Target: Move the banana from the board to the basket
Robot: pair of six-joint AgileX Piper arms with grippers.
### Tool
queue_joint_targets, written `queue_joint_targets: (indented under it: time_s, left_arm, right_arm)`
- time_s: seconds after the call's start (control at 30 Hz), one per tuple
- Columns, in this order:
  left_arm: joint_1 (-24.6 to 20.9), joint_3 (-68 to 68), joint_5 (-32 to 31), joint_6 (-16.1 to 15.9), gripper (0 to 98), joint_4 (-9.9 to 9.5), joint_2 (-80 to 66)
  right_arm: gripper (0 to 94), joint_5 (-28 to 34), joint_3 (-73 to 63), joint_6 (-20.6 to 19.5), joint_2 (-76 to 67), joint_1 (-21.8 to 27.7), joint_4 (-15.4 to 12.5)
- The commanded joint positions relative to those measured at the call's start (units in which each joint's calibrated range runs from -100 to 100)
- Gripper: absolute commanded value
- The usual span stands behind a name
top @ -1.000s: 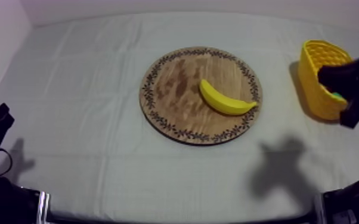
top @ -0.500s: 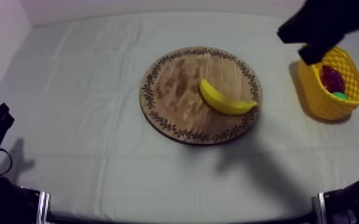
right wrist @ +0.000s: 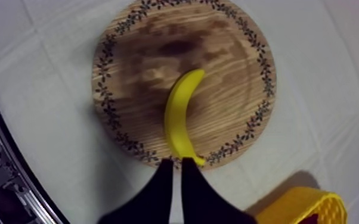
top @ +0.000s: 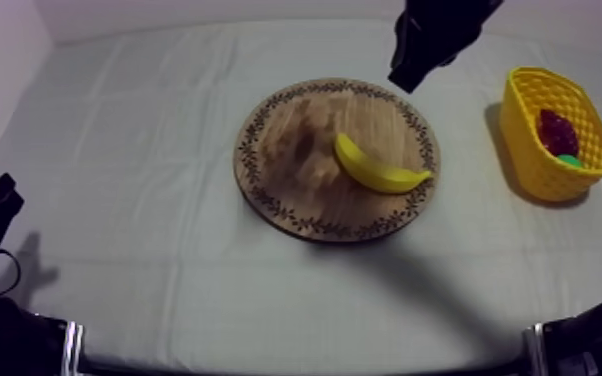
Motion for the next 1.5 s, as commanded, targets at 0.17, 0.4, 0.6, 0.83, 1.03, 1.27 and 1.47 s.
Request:
queue_joint_targets:
  time_s: [0.17, 0.4, 0.6, 0.83, 1.03, 1.27, 1.47]
  left_arm:
    - [0.0, 0.0, 0.0, 0.0, 0.1, 0.02, 0.0]
    - [0.0, 0.0, 0.0, 0.0, 0.1, 0.02, 0.0]
    - [0.0, 0.0, 0.0, 0.0, 0.1, 0.02, 0.0]
    - [0.0, 0.0, 0.0, 0.0, 0.1, 0.02, 0.0]
    - [0.0, 0.0, 0.0, 0.0, 0.1, 0.02, 0.0]
    - [0.0, 0.0, 0.0, 0.0, 0.1, 0.02, 0.0]
    - [0.0, 0.0, 0.0, 0.0, 0.1, 0.02, 0.0]
  right_arm:
    - [22.7, 0.0, 0.3, -2.0, 1.1, 0.4, 0.3]
    - [55.1, 1.8, -0.7, -5.2, 1.4, 0.8, 0.5]
    - [70.8, 2.4, -0.9, -6.2, 1.4, 0.7, 0.9]
    - [79.1, 2.0, 1.0, -7.4, 1.5, 0.7, 1.0]
    - [81.9, -1.7, 6.7, -8.1, 3.0, 0.7, 1.1]
    - [84.5, -9.6, 14.3, -9.0, 7.9, 0.8, 1.0]
    - [86.6, -15.2, 16.5, -9.7, 14.0, 0.2, 1.5]
